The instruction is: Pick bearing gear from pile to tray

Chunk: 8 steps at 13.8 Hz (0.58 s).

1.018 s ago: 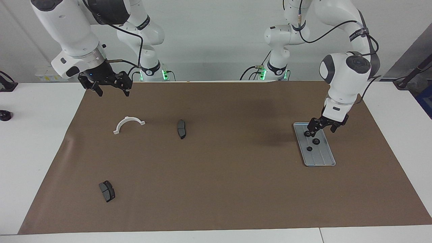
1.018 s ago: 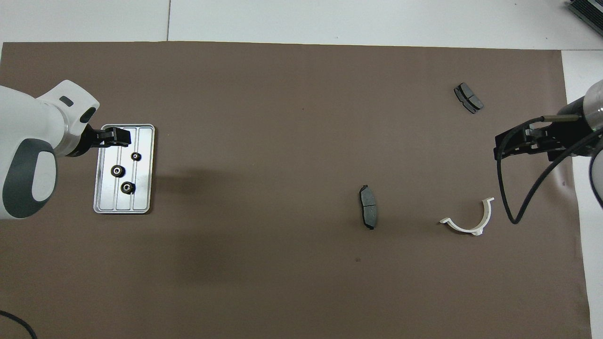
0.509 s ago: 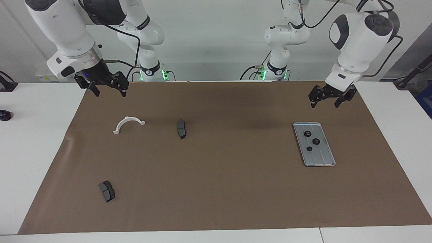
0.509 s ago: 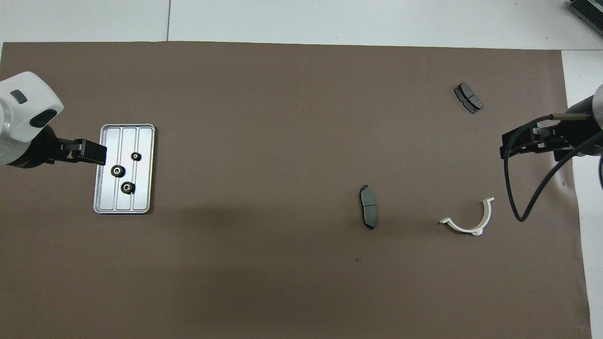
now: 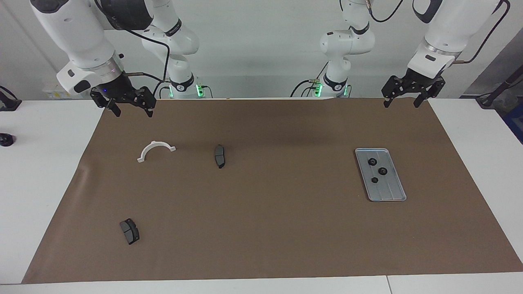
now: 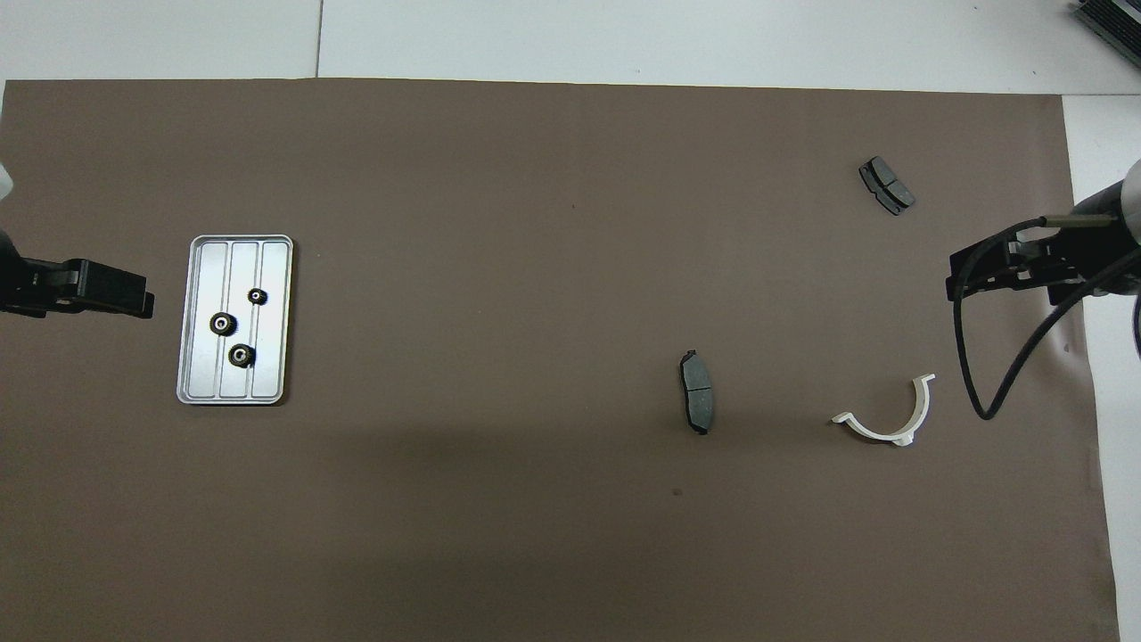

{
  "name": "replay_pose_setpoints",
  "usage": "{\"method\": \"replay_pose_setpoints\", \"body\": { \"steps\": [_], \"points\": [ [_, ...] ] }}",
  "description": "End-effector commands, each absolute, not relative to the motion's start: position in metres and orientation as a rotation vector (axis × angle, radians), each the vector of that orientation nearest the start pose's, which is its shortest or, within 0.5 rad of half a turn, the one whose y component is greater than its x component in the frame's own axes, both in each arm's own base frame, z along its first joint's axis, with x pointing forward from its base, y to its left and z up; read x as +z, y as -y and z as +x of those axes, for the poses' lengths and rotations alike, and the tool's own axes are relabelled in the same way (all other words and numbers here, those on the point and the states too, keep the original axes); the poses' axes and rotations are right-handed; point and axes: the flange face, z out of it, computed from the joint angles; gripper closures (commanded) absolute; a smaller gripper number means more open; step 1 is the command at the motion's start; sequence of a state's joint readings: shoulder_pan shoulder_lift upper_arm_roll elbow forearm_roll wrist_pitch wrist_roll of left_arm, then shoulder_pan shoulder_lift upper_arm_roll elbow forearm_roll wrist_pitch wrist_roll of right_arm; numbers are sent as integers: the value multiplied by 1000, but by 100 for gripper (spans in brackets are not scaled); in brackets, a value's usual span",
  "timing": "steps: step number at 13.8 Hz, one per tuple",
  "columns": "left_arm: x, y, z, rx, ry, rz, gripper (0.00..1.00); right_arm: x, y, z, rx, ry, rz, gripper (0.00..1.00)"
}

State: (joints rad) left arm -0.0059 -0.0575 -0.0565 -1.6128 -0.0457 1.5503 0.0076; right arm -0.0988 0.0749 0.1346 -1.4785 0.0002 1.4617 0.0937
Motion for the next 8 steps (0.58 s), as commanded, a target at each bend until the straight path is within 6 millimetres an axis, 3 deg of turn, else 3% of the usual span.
{"method": "replay_pose_setpoints", "body": {
  "steps": [1,8],
  "points": [
    [640,29,532,13,-111,-3221,0,619,-17,561,117,-110,-3110,0],
    [638,35,527,45,-147,-3201,0,619,-17,561,114,-110,-3110,0]
  ]
}}
